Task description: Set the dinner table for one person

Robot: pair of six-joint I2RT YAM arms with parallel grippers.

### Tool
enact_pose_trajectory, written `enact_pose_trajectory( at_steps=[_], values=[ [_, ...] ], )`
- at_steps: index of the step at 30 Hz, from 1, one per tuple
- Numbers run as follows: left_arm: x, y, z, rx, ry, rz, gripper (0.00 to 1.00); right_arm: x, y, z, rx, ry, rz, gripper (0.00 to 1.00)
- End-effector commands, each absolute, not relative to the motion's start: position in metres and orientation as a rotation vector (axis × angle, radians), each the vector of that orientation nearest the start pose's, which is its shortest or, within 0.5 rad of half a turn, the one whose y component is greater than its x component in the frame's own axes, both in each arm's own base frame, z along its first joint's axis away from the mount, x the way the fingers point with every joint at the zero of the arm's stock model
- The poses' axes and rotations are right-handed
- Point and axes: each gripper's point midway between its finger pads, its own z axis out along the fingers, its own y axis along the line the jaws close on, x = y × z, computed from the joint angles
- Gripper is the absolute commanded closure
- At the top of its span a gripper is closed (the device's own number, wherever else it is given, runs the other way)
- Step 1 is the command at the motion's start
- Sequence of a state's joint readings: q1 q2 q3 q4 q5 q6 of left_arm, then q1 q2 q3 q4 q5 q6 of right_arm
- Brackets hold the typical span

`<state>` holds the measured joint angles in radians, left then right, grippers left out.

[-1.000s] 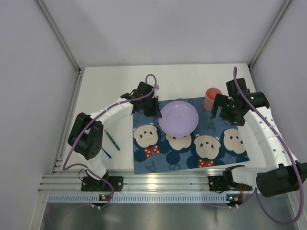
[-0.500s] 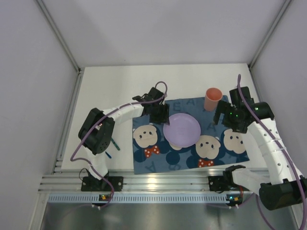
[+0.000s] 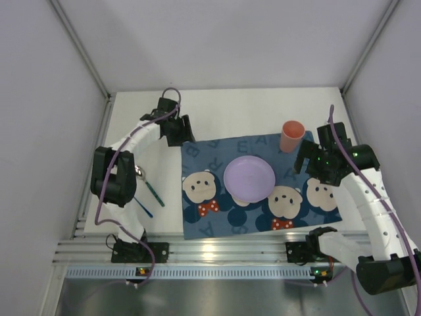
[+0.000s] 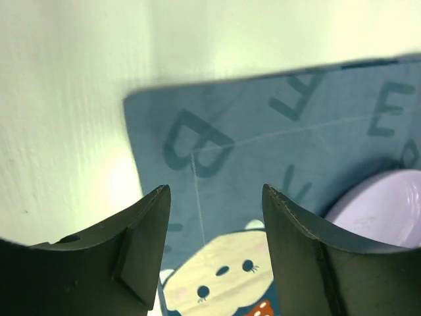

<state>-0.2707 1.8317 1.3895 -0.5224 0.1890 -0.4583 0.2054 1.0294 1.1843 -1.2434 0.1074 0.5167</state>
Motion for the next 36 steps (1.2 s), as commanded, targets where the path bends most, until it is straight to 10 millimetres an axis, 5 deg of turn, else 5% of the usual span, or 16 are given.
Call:
enact_pose_trajectory(
  at_steps=[1,16,23,30,36],
  values=[
    [0.423,-0.168,0.082,-0.129,2.628,-0.524,0.37,0.191,0.04,0.201,0.449,2.608,0.091,0.0],
    [0.443,-0.129,0.031,-0.244,2.749,-0.317,0.49,0.183,0.038,0.196,0.489,2.618,0.079,0.0],
    [0.441,-0.109,0.049,-0.214,2.704,-0.183,0.5,0.18,0.037,0.195,0.511,2.615,0.075,0.0],
    [0.435,-0.12,0.032,-0.18,2.765,-0.255,0.52,0.182,0.038,0.191,0.523,2.621,0.077,0.0],
    [0.432,-0.146,0.02,-0.149,2.798,-0.397,0.72,0.181,0.038,0.187,0.532,2.624,0.075,0.0]
  ],
)
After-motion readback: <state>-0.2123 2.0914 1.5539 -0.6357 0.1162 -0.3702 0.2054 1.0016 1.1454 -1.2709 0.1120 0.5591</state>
